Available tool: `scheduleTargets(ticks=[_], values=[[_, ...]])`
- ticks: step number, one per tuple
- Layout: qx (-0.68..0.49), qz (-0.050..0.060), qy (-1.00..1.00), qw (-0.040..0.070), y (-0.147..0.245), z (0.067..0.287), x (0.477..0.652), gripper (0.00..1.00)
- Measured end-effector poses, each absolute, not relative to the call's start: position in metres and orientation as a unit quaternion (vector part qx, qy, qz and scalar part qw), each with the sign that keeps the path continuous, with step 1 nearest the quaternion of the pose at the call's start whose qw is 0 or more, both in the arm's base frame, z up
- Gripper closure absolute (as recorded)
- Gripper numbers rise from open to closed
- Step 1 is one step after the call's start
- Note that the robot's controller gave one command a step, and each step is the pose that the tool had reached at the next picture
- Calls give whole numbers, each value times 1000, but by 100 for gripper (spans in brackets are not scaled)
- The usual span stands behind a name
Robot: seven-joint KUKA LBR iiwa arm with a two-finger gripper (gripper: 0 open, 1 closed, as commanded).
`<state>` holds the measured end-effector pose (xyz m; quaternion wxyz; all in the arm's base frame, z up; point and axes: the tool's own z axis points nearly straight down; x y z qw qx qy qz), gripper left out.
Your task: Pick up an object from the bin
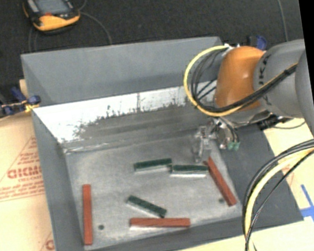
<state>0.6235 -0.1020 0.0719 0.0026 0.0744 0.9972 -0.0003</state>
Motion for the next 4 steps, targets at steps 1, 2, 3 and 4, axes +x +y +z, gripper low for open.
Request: scheduleTargets(ticks=[1,2,3,4], values=[[74,-1,997,3,-102,72,623,0],[74,-1,997,3,-102,72,623,0],[55,-1,998,2,-74,74,521,100],[54,-1,999,2,-74,74,521,0]])
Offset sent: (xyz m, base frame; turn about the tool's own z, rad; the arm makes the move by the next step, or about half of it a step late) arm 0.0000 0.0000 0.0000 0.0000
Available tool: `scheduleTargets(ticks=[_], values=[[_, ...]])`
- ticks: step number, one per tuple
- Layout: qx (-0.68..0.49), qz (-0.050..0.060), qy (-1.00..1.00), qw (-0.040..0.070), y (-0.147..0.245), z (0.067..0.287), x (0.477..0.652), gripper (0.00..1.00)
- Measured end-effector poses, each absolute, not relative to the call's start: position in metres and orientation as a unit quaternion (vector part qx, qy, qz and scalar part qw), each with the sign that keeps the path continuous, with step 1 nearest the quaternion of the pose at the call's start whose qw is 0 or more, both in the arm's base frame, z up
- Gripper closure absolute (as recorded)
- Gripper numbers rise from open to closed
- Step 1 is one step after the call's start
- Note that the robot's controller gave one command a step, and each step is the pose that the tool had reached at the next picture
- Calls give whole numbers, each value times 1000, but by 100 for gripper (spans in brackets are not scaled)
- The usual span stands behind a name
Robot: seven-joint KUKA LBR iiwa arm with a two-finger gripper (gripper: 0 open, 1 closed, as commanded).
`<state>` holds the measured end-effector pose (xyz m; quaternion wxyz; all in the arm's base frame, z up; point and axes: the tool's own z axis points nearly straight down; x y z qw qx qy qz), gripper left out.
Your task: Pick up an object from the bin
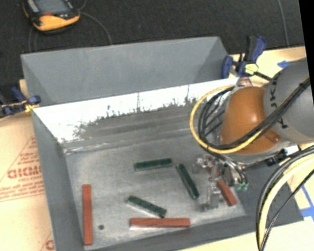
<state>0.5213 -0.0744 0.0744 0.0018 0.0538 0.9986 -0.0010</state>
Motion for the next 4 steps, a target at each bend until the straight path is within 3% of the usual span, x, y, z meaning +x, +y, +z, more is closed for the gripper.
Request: scheduleTargets(ticks=[1,2,3,4], values=[[54,-1,999,2,-74,74,521,0],[62,0,998,3,-38,71,529,100],[62,0,998,3,-38,71,529,100],[20,-1,1000,2,-55,199,537,100]])
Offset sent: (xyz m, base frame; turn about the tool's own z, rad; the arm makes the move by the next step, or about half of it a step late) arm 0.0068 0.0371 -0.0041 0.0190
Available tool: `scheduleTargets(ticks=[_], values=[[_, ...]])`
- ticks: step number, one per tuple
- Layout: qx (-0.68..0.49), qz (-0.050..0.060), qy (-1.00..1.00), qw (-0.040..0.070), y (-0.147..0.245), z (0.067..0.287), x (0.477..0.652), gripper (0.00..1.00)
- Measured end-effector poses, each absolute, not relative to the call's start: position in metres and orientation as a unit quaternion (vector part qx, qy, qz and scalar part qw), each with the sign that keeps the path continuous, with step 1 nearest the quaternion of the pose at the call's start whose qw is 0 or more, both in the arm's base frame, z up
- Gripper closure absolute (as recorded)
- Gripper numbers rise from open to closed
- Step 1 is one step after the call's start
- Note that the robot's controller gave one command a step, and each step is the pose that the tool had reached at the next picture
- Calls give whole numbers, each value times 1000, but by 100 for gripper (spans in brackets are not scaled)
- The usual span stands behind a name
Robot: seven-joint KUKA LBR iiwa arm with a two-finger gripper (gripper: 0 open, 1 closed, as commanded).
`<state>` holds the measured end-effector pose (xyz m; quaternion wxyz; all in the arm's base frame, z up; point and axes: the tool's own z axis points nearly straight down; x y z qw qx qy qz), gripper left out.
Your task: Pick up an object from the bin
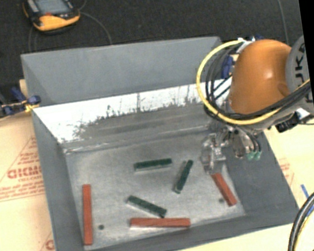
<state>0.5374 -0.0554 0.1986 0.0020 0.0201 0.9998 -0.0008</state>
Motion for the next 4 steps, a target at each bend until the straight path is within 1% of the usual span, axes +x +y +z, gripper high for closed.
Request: scheduleTargets(ticks=[1,2,3,4], values=[[20,-1,1000,2,-55,199,537,100],[57,0,998,5,2,165,570,100],[69,2,998,2,28,154,577,100],[51,0,999,2,20,133,515,100]])
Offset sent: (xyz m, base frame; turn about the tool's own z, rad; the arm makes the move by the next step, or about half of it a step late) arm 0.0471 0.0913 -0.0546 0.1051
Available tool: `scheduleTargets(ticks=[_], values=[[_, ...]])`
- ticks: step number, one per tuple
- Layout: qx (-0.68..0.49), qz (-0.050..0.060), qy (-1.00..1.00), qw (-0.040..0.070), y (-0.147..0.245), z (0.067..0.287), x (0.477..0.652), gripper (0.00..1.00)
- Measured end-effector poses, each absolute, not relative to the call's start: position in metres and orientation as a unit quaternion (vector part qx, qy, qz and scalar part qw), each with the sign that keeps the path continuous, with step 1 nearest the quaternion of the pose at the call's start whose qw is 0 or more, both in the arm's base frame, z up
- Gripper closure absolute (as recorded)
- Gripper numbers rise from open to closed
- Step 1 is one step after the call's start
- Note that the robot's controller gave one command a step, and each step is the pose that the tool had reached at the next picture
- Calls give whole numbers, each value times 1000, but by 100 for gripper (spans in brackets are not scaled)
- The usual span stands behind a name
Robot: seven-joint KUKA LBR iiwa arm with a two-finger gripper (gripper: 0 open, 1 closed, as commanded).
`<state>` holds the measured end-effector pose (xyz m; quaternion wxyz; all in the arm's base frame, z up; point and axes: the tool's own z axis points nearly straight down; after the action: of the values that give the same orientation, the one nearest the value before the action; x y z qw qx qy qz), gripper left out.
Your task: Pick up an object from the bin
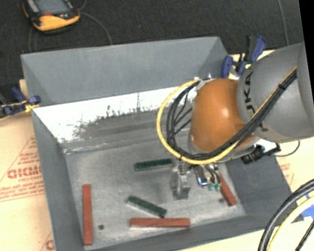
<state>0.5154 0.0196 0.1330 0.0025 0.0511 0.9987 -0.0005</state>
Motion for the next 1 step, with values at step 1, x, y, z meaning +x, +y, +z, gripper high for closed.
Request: scheduleTargets(ticks=[1], values=[[-11,0,1000,1,33,87,508,0]])
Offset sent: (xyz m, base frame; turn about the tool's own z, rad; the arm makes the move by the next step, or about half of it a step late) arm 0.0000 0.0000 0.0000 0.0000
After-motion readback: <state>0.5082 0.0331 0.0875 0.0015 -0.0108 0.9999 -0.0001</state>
